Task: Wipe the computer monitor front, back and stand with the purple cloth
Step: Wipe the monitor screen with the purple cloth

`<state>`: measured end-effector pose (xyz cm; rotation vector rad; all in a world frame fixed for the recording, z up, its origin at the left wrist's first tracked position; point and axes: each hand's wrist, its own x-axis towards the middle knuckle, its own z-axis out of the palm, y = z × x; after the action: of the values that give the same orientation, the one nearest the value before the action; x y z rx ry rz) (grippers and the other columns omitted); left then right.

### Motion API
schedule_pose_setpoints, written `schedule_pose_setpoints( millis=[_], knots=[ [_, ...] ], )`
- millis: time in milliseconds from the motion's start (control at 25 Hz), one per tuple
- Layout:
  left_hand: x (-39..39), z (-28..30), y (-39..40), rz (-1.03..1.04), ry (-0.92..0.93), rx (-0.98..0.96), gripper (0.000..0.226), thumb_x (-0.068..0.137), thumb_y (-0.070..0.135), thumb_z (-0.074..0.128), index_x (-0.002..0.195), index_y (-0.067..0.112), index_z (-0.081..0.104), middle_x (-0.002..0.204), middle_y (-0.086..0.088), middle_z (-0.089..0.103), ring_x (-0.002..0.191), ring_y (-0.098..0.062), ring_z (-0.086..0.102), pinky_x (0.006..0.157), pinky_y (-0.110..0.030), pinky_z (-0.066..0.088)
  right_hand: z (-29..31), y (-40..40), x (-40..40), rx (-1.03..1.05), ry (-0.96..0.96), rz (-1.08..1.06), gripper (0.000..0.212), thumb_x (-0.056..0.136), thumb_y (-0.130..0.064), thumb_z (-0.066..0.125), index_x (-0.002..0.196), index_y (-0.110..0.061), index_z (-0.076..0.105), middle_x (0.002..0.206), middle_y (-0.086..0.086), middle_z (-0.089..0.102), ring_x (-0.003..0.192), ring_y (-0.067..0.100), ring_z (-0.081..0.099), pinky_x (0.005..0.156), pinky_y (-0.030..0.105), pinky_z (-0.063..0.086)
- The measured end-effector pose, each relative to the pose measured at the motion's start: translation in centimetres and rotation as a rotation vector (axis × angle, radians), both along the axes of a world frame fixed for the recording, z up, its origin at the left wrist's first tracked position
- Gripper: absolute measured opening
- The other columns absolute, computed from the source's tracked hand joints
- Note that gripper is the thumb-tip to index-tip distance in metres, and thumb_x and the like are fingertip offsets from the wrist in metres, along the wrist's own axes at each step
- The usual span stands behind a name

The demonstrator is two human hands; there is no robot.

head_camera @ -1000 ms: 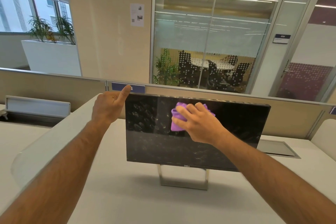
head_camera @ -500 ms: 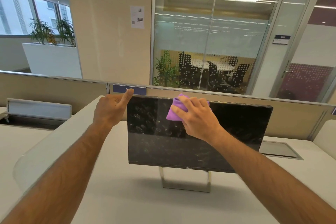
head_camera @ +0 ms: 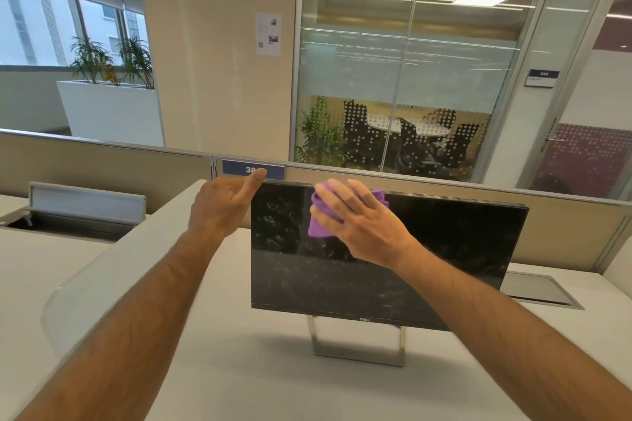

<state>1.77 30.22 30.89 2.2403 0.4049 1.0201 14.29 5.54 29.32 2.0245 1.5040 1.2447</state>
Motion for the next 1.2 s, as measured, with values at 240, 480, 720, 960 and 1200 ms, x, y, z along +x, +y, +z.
schedule_pose_setpoints(
  millis=[240,480,720,960,1200],
  knots=[
    [-0.1,0.2,-0.1,0.012,0.014,0.025,0.06,0.093,0.061,0.041,0.048,0.022,0.041,0.048,0.005,0.043,0.049,-0.015,0.042,0.053,-0.021,0.028,-0.1,-0.5,0.5,-0.149,-0.045,0.099,0.065,0.086,-0.02,0.07,0.143,-0.016,0.04,0.152,0.02,0.037,0.14,0.042,0.033,0.116,0.054,0.03],
    [0.0,0.1,0.0,-0.002,0.006,0.029,0.059,0.092,0.063,0.04,0.048,0.024,0.042,0.05,0.005,0.046,0.05,-0.015,0.044,0.054,-0.022,0.03,-0.8,-0.2,0.2,-0.188,-0.09,0.094,0.056,0.084,-0.024,0.073,0.135,-0.018,0.05,0.144,0.015,0.047,0.132,0.038,0.043,0.105,0.055,0.04],
    [0.1,-0.1,0.4,-0.005,0.008,0.033,0.061,0.091,0.067,0.037,0.049,0.023,0.044,0.051,0.004,0.048,0.052,-0.015,0.047,0.057,-0.023,0.034,-0.8,0.9,-0.4,-0.193,-0.086,0.115,0.058,0.083,-0.021,0.074,0.136,-0.017,0.049,0.144,0.015,0.046,0.131,0.038,0.043,0.103,0.051,0.043],
    [0.3,-0.1,0.8,-0.017,0.03,0.028,0.063,0.09,0.068,0.036,0.05,0.02,0.042,0.051,0.002,0.048,0.051,-0.015,0.045,0.057,-0.024,0.033,-0.6,1.9,-0.8,-0.062,-0.028,0.093,0.053,0.086,-0.02,0.07,0.135,-0.015,0.051,0.143,0.016,0.047,0.13,0.038,0.043,0.103,0.051,0.042],
    [1.1,-0.4,2.6,-0.052,0.08,-0.018,0.096,0.076,0.087,0.02,0.088,0.007,0.072,0.065,-0.007,0.063,0.064,-0.021,0.059,0.064,-0.026,0.044,0.2,3.0,-0.7,0.076,0.005,0.061,0.047,0.089,-0.02,0.061,0.134,-0.015,0.052,0.142,0.016,0.048,0.129,0.037,0.043,0.103,0.05,0.041]
  ],
)
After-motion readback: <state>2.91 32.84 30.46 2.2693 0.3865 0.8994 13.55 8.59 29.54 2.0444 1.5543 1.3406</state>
